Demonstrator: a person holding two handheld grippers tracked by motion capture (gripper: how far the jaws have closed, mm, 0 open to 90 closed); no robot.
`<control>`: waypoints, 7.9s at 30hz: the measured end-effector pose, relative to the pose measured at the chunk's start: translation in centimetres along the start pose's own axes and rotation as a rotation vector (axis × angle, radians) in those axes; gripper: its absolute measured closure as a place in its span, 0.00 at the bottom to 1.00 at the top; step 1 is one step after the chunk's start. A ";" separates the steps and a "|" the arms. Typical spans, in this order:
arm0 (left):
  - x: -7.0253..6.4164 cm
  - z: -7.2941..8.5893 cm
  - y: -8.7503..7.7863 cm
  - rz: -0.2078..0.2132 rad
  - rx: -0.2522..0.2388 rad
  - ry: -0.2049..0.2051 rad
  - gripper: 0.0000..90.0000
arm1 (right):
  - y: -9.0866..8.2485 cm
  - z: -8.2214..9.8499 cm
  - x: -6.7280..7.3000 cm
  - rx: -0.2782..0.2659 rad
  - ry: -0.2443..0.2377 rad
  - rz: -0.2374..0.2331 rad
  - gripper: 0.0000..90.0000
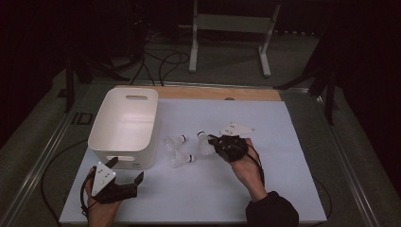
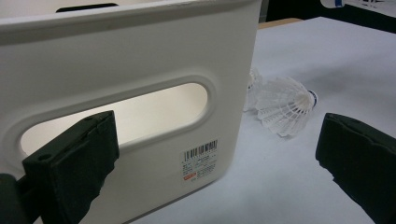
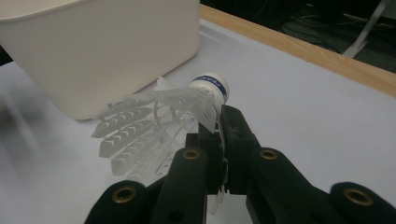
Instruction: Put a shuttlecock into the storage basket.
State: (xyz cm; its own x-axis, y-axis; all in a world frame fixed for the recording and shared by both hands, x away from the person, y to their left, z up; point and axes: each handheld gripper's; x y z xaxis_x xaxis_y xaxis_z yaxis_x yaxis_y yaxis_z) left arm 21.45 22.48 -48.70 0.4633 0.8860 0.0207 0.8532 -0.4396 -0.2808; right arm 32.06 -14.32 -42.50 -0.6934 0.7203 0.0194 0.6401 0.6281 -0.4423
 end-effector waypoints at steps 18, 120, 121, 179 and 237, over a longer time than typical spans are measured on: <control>0.0 0.0 0.0 0.000 0.000 0.000 0.00 | 0.6 -2.3 0.3 -0.013 -0.006 -0.016 0.98; 0.1 0.0 -0.1 -0.003 -0.012 0.000 0.00 | 4.6 -8.5 4.2 -0.073 -0.013 -0.134 0.98; 0.2 0.0 -0.1 -0.003 -0.012 0.000 0.00 | 4.7 -8.5 4.2 -0.071 -0.011 -0.135 0.98; 0.2 0.0 -0.1 -0.002 -0.012 -0.001 0.00 | 7.7 -11.4 5.6 -0.094 -0.002 -0.168 0.98; 0.2 0.0 -0.2 -0.003 -0.015 -0.001 0.00 | 10.3 -12.6 9.1 -0.084 -0.037 -0.229 0.40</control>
State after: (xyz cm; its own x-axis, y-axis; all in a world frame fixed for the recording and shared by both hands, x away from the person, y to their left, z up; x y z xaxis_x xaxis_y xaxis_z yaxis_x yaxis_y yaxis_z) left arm 21.42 22.73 -48.61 0.4607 0.8873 0.0200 0.8579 -0.4394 -0.2663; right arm 36.56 2.42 -35.60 -0.8344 0.5458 0.0770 0.4888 0.7971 -0.3545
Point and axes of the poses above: each handheld gripper's, and its own axes: y roughly forward along the jaws, z roughly out of its underside, x roughly to its left, and after that the axes turned 5 degrees about -x, right-handed
